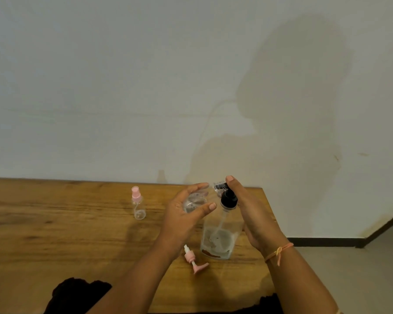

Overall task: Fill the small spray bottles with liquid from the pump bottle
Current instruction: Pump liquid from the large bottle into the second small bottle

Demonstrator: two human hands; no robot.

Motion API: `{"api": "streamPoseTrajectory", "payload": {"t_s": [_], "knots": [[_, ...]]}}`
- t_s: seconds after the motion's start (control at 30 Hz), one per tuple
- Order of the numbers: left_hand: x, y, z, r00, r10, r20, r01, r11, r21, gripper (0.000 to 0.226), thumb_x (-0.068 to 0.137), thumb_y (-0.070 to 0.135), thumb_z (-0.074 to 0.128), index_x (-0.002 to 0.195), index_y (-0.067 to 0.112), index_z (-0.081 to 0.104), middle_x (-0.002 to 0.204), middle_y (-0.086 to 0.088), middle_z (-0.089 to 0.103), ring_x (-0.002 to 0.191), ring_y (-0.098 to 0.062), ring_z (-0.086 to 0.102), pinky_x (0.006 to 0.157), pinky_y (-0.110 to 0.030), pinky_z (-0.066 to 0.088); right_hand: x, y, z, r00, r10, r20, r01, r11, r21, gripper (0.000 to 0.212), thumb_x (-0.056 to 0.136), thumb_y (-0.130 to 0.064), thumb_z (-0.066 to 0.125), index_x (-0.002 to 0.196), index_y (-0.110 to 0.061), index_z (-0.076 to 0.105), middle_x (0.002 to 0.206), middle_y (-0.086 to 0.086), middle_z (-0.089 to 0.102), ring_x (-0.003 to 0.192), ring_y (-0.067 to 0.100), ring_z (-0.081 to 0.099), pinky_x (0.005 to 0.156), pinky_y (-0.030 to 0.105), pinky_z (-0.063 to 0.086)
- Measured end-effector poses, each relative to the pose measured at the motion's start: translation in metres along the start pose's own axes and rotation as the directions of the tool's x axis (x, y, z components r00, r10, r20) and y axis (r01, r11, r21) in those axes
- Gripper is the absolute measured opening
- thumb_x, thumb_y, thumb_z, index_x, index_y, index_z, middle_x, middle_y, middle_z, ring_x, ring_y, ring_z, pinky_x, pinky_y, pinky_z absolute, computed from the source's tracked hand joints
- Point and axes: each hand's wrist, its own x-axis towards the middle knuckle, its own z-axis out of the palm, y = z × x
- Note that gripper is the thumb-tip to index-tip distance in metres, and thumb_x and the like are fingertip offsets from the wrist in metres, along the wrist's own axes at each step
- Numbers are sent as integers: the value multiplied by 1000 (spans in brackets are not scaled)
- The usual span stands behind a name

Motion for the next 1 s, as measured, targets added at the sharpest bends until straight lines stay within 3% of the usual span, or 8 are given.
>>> {"api": "streamPoseTrajectory", "payload": {"t_s": [0.17,0.3,0.43,0.57,0.7,0.77,0.93,1.0], "knots": [[0,2,0,1000,11,-1,-11,1000,1,44,58,28,74,100,36,63,100,16,68,93,0,64,73,-18,54,-1,1,1,1000,-12,-9,12,1000,-18,28,88,-56,41,79,-36,59,81,-21,58,77,-3,50,85,28,34],[0,4,1,999,34,-17,-33,999,26,44,57,31,74,100,38,63,96,23,68,94,4,62,78,-20,53,0,2,-2,1000,-1,4,1,1000,5,45,72,-72,41,93,-39,64,85,-24,62,90,-3,52,105,43,36],[0,3,1,999,26,-24,-25,1000,15,45,58,31,74,101,37,64,99,19,68,94,0,64,77,-21,53,-1,1,-2,1000,18,12,-18,999,28,43,71,-69,46,93,-38,66,93,-19,64,96,0,54,106,48,36],[-1,2,1,1000,12,-18,-11,1000,18,41,65,19,76,101,35,63,103,16,67,94,1,64,72,-15,52,-1,0,0,1000,23,-15,-23,999,25,21,90,-49,47,80,-36,59,82,-20,57,78,-3,50,90,34,37],[-2,2,1,1000,-6,-2,6,1000,0,42,62,21,76,100,34,64,105,10,68,96,-7,66,73,-20,54,-1,-1,2,1000,8,-10,-8,1000,-2,26,94,-43,44,74,-33,58,75,-20,55,70,-2,49,69,24,38],[-2,4,1,1000,-2,-9,2,1000,-3,44,58,26,74,100,36,64,105,10,68,97,-7,65,75,-21,54,-1,-1,2,1000,-9,-16,8,1000,-14,25,93,-47,43,75,-34,57,77,-20,55,72,-3,49,67,18,37],[0,4,2,999,29,-28,-28,999,42,44,57,34,74,100,40,63,104,16,66,105,-7,60,88,-32,52,-2,1,-2,1000,-11,18,10,1000,16,43,70,-72,43,86,-39,66,92,-18,64,91,-2,53,102,41,37],[1,3,2,999,34,-31,-32,998,50,45,58,34,74,101,40,63,104,17,66,104,-7,61,87,-31,52,-2,1,-4,999,-1,38,-1,999,33,52,70,-75,42,95,-38,69,101,-15,67,102,0,54,107,47,35]]}}
